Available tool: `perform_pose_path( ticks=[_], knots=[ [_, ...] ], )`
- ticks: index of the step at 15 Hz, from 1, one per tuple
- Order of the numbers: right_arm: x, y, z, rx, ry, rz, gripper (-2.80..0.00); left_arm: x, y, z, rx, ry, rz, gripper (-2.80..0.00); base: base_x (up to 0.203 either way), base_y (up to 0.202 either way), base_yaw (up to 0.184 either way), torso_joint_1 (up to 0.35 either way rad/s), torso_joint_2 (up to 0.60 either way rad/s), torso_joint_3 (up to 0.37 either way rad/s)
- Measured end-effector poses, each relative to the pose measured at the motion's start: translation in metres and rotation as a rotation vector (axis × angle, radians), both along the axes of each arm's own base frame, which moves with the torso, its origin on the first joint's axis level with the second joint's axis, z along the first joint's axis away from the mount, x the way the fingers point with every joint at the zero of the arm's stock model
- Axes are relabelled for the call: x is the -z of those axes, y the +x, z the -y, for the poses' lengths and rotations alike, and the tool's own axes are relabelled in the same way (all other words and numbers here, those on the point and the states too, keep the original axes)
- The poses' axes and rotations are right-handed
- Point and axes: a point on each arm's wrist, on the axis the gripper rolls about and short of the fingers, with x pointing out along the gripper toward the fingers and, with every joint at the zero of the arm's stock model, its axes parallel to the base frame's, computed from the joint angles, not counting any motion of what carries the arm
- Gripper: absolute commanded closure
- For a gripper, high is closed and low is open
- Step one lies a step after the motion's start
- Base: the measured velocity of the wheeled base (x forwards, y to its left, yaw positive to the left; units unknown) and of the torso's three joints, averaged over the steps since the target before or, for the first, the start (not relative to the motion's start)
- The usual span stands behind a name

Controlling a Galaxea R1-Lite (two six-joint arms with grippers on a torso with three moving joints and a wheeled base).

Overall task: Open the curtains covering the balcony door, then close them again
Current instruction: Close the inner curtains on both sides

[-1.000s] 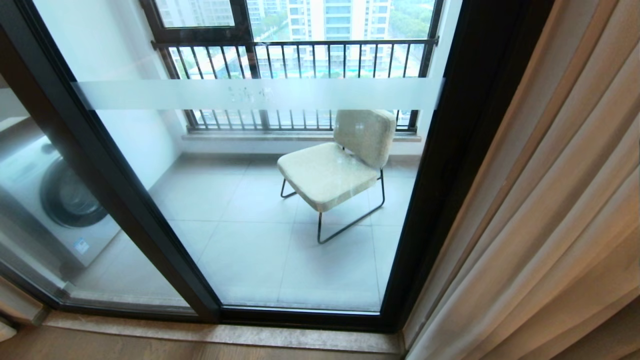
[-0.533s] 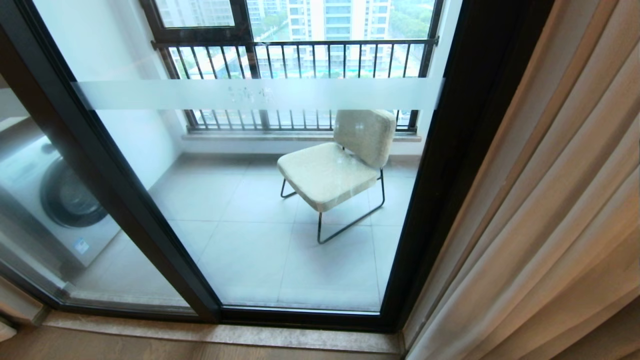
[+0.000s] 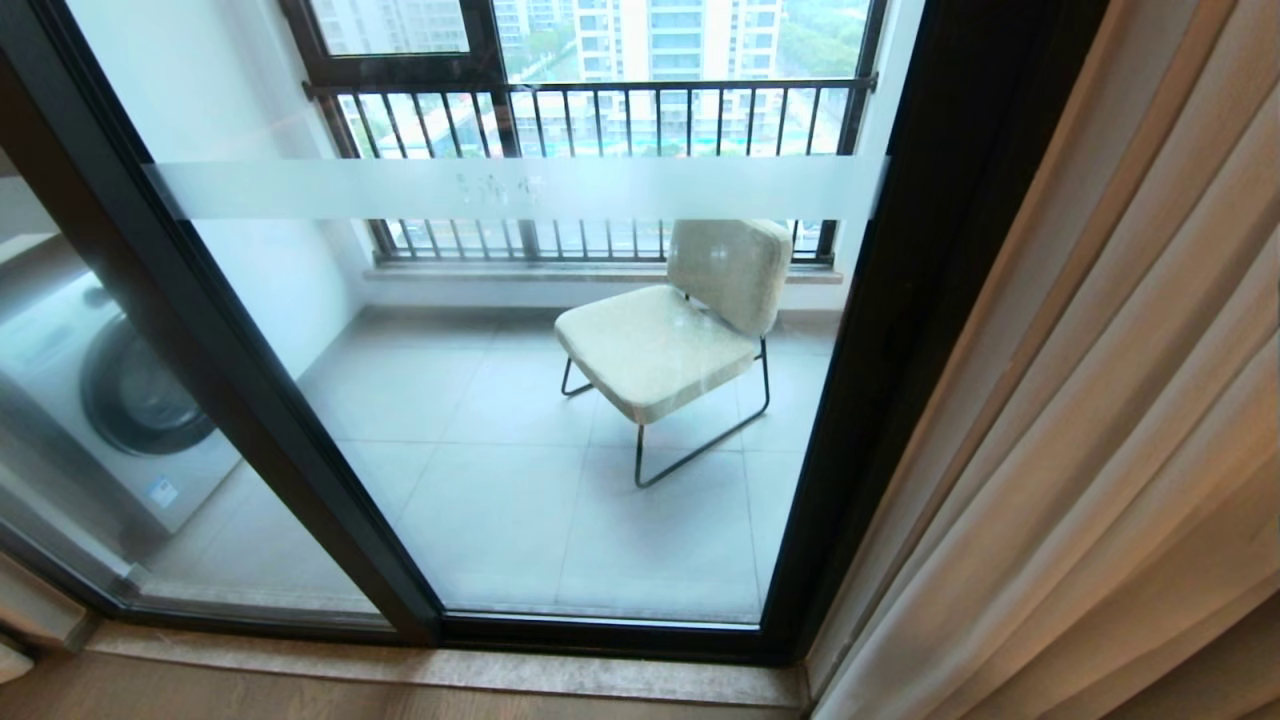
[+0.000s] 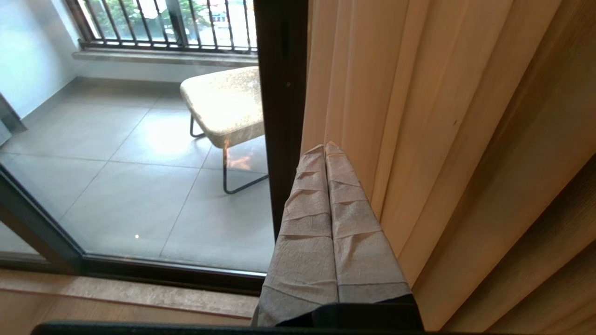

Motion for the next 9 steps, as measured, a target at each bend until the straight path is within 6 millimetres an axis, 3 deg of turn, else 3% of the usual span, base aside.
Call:
perform_pose_path(
  ticks=[2, 3, 6, 9],
  knots=[
    [-0.027, 0.009, -0.001, 0.032, 0.0, 0.016, 0.0, 0.0, 0.0, 0.0, -0.001, 0.0, 0.0, 0.0, 0.0, 0.0, 0.0, 0.0, 0.0, 0.0],
    [-0.04, 0.015, -0.001, 0.052, 0.005, 0.022, -2.8, 0.0, 0.0, 0.0, 0.0, 0.0, 0.0, 0.0, 0.0, 0.0, 0.0, 0.0, 0.0, 0.0],
    [-0.074, 0.036, 0.0, 0.057, 0.015, 0.094, -2.8, 0.0, 0.0, 0.0, 0.0, 0.0, 0.0, 0.0, 0.0, 0.0, 0.0, 0.0, 0.0, 0.0],
    [-0.091, 0.047, 0.003, 0.066, 0.028, 0.091, -2.8, 0.0, 0.0, 0.0, 0.0, 0.0, 0.0, 0.0, 0.0, 0.0, 0.0, 0.0, 0.0, 0.0]
  ],
)
